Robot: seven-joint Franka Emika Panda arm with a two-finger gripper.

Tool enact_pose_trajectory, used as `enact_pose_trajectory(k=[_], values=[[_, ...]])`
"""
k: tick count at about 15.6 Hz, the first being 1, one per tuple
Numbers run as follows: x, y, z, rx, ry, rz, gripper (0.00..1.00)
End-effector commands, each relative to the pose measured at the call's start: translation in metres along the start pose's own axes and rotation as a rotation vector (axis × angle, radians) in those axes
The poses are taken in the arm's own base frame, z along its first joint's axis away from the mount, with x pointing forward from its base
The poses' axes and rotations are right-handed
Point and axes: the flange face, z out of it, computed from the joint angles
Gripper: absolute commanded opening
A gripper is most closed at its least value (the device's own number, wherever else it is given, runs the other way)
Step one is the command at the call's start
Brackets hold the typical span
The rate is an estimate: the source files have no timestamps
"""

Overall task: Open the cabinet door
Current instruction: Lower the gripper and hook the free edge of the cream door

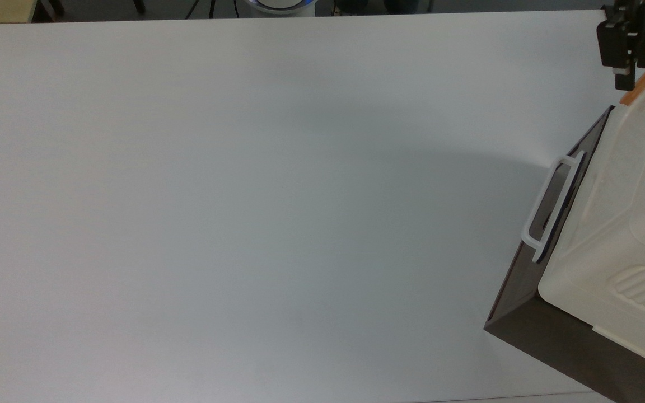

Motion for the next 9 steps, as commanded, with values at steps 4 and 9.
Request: enact_pose_trajectory(k=[4, 9], values=[[0.004, 0.003, 0.003, -0.021, 0.005, 0.039, 0.27], [0.005, 0.009, -0.004, -0.018, 0.009, 0.044, 0.11]])
